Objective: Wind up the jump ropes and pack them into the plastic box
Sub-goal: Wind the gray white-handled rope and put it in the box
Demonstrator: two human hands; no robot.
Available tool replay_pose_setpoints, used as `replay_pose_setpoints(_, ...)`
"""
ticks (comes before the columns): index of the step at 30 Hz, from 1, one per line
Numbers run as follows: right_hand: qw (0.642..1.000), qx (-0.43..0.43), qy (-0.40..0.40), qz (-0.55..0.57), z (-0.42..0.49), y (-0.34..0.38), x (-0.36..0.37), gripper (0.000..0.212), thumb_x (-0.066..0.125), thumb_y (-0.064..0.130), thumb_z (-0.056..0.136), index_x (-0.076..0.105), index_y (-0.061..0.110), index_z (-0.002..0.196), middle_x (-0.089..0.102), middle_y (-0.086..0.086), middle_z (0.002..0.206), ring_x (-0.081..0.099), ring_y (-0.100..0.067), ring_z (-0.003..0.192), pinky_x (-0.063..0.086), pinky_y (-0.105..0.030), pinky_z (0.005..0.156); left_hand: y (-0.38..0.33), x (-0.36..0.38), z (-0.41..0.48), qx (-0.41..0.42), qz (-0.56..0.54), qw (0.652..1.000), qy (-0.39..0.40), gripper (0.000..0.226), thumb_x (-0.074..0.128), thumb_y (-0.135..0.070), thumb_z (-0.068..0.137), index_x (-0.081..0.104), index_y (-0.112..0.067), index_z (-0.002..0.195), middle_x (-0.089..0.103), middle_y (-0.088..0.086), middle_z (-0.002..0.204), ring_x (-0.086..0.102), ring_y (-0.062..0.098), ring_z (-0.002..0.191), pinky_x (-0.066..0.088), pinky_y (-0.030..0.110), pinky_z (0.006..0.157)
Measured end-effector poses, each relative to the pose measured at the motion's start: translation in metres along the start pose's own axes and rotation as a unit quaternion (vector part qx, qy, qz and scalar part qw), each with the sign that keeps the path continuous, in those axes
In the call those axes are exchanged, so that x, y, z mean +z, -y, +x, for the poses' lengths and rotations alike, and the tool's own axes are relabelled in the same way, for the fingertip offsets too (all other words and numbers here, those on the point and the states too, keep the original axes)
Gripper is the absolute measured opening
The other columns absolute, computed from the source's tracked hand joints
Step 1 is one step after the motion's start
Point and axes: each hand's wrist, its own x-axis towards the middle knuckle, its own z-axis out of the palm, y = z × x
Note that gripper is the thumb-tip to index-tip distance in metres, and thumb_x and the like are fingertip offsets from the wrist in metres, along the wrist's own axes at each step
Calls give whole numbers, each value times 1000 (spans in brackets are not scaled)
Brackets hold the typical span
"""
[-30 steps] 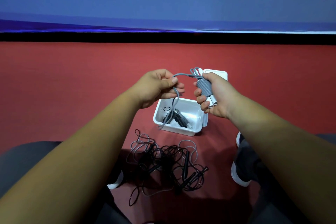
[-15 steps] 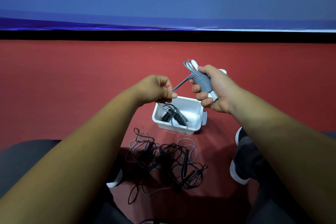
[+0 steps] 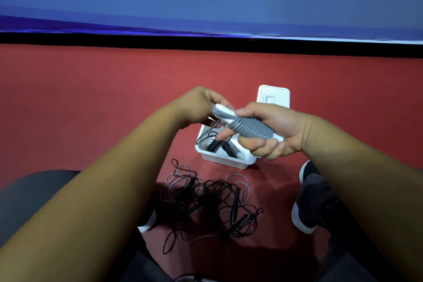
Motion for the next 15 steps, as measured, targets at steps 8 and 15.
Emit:
replay_pose_setpoints(8, 992, 99, -61, -49, 17, -15, -2, 35, 49, 50, 105, 67, 26, 123, 46, -4, 72, 36, -7, 43, 19, -14, 36, -9, 3, 7, 34, 23, 998, -44, 5, 76, -3, 91, 80, -4, 95, 77, 12, 83, 70, 20, 75, 62, 38, 82)
replay_pose_setpoints(15, 968, 24, -251, -13, 25, -18, -13, 39, 57, 52, 106, 60, 17, 122, 60, -5, 74, 45, -12, 52, 32, -17, 41, -17, -3, 15, 100, 266, 955, -85, 10, 78, -12, 87, 83, -20, 91, 78, 0, 82, 72, 18, 79, 59, 36, 79)
